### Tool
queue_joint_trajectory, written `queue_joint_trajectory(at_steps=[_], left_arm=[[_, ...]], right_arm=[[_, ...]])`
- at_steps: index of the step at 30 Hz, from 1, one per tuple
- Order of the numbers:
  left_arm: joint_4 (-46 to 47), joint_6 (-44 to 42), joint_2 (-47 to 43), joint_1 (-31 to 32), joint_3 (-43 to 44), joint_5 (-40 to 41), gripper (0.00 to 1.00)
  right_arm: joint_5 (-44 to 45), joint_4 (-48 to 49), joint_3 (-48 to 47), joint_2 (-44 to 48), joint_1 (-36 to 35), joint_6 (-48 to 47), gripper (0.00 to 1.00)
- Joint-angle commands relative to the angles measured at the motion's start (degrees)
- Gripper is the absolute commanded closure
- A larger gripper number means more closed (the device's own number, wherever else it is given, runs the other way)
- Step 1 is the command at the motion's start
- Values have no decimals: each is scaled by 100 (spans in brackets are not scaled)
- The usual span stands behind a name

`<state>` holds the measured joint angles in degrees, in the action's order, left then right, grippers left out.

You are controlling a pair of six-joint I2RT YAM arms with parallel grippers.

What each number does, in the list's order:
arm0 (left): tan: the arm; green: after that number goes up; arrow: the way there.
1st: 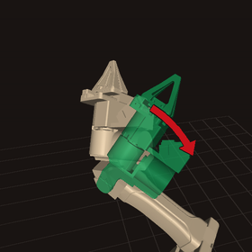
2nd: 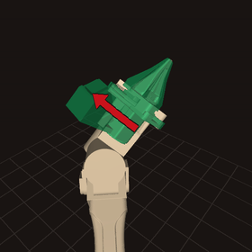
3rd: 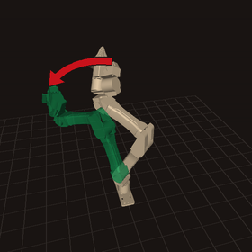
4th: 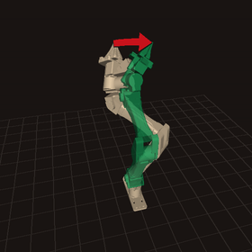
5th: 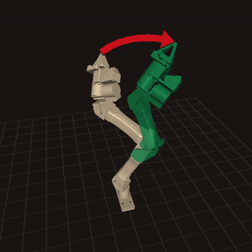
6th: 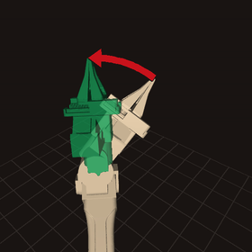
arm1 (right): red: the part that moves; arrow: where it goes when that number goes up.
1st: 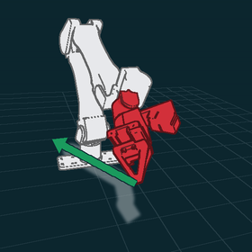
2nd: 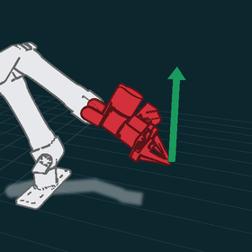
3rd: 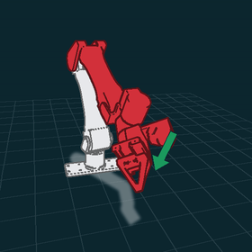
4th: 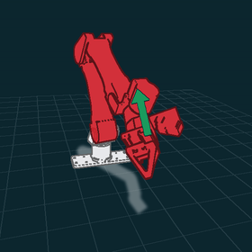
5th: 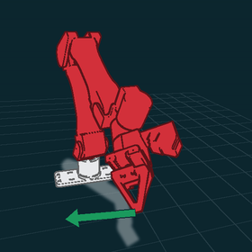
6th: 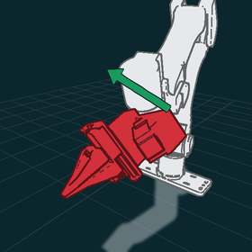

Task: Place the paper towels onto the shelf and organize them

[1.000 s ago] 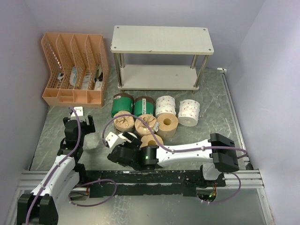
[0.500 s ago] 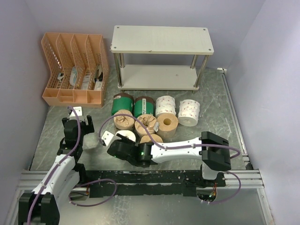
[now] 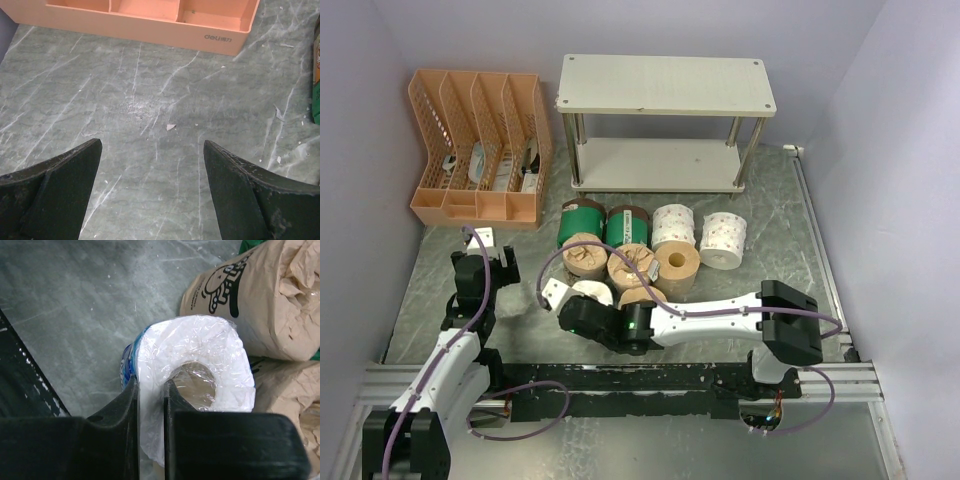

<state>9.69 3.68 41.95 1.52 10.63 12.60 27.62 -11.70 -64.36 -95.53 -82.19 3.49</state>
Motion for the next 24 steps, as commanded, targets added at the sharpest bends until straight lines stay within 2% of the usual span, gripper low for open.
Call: queue_joint_trajectory(at_steps=[1,7,11,15,18,24], left_arm=[[235,19,22,-63,-53,-138,6],[239,19,21,-68,-45,-148,6],[235,26,20,-68,-44,-144,6],[231,26,13,-66,-44,-129,6],[217,18,5,-31,-52,-98,6],[210,25,-62,20,-70,-43,6]], right_arm=[[-23,-401,-2,601,13,166,100],[455,-800,-225,1269,11,23,100],[972,-1030,-606,1395,61,-264,100],[1505,-1290,-1202,1241,504,-684,100],[1625,-1056,-1547,1165,925,-1181,100],[1014,-371,-2083,1051,1912,-1939,100]])
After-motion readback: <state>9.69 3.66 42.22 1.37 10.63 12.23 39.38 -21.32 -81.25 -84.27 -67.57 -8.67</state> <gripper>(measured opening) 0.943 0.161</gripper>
